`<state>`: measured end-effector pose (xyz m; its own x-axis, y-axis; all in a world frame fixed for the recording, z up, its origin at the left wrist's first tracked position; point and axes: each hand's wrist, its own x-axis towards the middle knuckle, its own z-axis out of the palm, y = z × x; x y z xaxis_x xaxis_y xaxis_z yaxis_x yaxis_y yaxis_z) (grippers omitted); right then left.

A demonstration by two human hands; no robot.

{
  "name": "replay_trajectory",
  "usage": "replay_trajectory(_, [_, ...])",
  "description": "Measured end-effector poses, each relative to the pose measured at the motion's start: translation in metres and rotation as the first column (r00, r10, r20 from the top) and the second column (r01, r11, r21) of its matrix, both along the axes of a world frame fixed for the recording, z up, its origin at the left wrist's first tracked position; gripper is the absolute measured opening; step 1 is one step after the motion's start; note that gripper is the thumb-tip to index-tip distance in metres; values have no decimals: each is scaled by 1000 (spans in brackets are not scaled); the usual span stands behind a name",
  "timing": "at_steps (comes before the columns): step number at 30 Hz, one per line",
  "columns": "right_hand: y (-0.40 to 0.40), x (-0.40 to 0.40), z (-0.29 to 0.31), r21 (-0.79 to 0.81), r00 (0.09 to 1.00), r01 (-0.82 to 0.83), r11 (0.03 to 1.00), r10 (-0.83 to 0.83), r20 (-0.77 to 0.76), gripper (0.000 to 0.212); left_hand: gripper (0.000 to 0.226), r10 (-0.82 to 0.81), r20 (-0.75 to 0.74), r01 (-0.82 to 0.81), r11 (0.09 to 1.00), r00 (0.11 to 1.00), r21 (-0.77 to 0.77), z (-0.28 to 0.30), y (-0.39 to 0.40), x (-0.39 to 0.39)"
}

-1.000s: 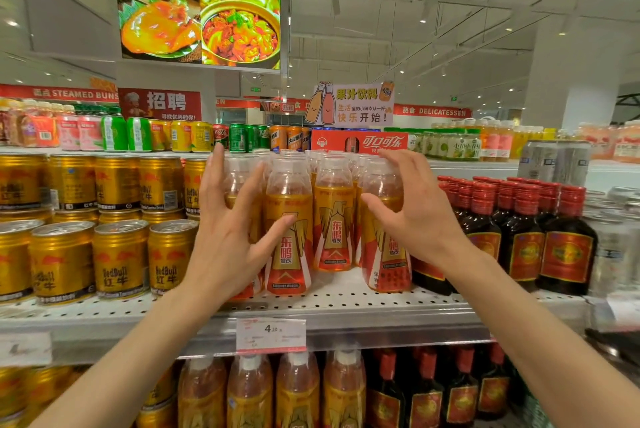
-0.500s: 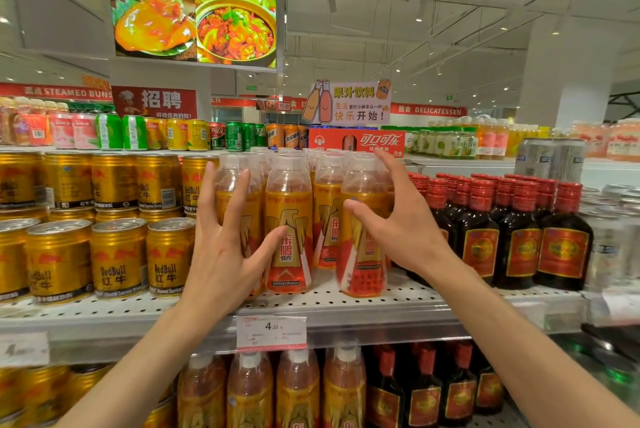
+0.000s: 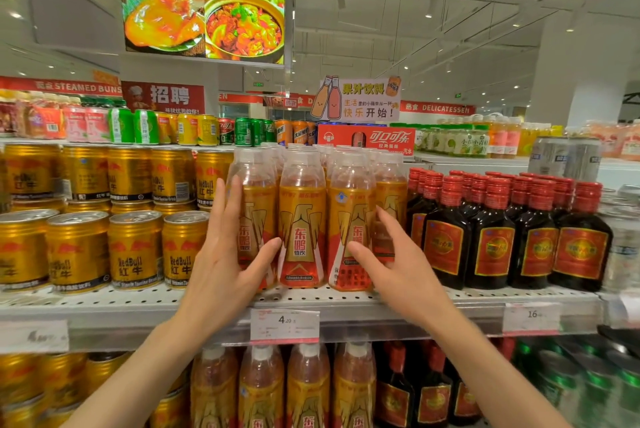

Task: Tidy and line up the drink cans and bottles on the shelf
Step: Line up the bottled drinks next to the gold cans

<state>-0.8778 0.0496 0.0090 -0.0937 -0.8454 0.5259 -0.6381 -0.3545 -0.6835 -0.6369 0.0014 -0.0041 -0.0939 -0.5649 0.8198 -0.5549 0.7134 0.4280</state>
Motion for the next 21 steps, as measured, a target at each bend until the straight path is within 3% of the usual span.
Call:
replay_trajectory(7, [-7, 7, -7, -16, 998, 56, 998, -56, 5, 79, 96, -36, -118, 69, 953, 992, 294, 0, 2, 7])
replay_trajectory(21, [-6, 10, -8, 32, 999, 37, 999, -38, 31, 77, 83, -47, -191, 120, 913, 981, 391, 6, 7, 5])
